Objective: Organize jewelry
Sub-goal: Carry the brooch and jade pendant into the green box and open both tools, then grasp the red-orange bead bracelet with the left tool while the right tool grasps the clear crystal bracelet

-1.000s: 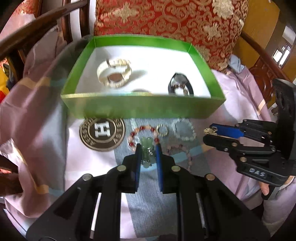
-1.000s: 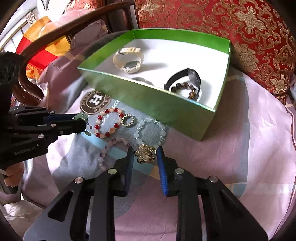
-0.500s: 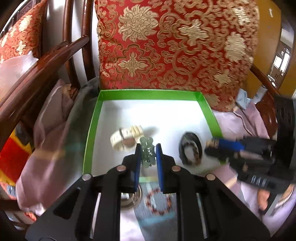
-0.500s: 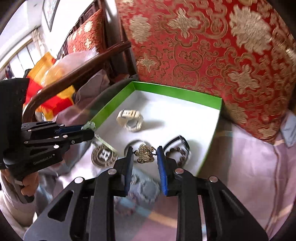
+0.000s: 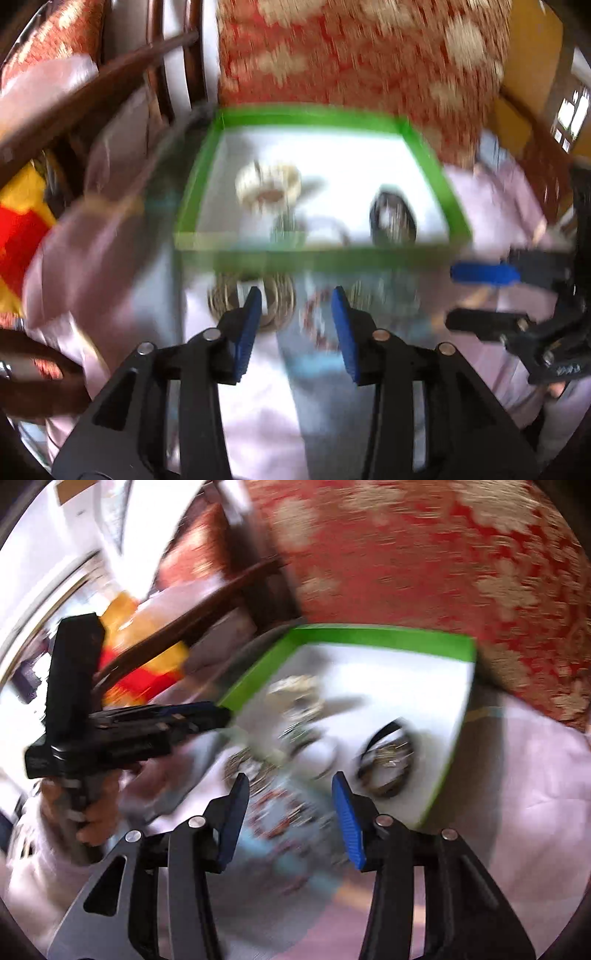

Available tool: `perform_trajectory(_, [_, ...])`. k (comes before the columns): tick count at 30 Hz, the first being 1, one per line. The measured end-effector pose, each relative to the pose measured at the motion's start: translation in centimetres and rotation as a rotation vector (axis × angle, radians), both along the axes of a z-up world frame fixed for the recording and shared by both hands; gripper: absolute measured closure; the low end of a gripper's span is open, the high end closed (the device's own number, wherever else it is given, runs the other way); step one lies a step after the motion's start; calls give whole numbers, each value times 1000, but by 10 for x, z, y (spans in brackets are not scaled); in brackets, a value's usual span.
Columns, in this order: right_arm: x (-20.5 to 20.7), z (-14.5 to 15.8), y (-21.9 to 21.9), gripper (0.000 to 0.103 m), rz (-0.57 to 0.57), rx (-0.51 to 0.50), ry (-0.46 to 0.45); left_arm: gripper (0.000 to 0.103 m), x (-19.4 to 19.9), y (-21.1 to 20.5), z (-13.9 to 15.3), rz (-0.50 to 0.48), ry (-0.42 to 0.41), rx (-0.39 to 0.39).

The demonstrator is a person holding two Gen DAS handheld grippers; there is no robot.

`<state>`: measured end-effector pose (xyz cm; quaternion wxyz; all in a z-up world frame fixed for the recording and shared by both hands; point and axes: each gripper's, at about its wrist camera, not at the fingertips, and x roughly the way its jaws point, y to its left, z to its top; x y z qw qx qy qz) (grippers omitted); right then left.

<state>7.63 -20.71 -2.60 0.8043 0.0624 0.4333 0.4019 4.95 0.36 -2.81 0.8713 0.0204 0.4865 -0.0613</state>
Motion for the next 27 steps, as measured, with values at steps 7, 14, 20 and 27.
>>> perform_trajectory(7, [-11,-58,36,56,8,-331,33,63,-1,-19,-56,-31,158,-6])
perform_trajectory(14, [0,-82,34,55,-87,-387,9,53,-4,-36,-60,-72,157,4])
perform_trajectory(20, [-5,-81,41,91,-62,-445,9,54,1,-38,-68,-56,159,4])
perform_trajectory(27, [3,-69,22,92,-102,-390,50,88,2,-24,-68,-22,156,-11])
